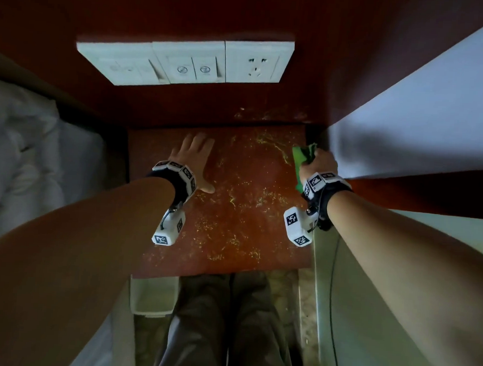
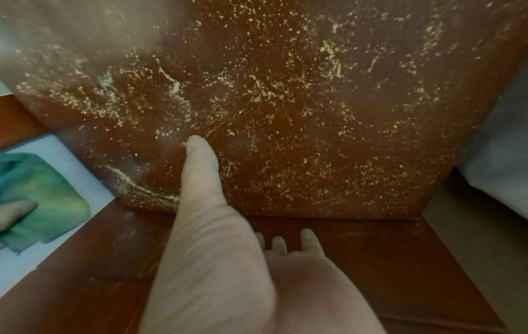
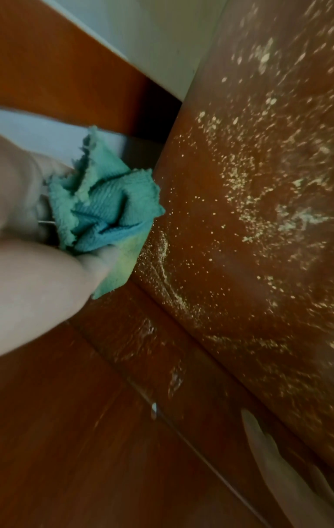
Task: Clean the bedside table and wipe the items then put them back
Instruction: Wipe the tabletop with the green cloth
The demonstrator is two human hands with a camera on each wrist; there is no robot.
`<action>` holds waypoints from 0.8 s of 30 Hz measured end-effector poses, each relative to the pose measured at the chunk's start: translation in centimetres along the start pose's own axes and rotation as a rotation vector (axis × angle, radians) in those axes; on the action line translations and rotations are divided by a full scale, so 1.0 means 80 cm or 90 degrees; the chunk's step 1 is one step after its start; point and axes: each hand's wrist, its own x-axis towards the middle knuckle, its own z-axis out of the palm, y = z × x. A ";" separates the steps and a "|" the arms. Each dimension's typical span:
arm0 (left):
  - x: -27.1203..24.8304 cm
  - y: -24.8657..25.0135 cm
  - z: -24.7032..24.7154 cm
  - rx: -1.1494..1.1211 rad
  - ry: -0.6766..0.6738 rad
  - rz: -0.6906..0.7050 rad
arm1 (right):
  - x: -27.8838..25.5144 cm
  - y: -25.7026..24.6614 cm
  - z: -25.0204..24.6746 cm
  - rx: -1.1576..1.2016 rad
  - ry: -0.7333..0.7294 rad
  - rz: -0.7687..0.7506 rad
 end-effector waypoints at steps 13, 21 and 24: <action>0.052 0.007 0.074 0.080 0.007 -0.021 | 0.101 -0.005 0.037 -0.006 0.141 -0.023; 0.056 0.004 0.079 0.083 0.019 -0.025 | 0.110 -0.001 0.053 -0.078 0.064 -0.116; 0.055 0.008 0.075 0.093 0.015 -0.030 | 0.102 0.001 0.055 -0.143 0.087 -0.171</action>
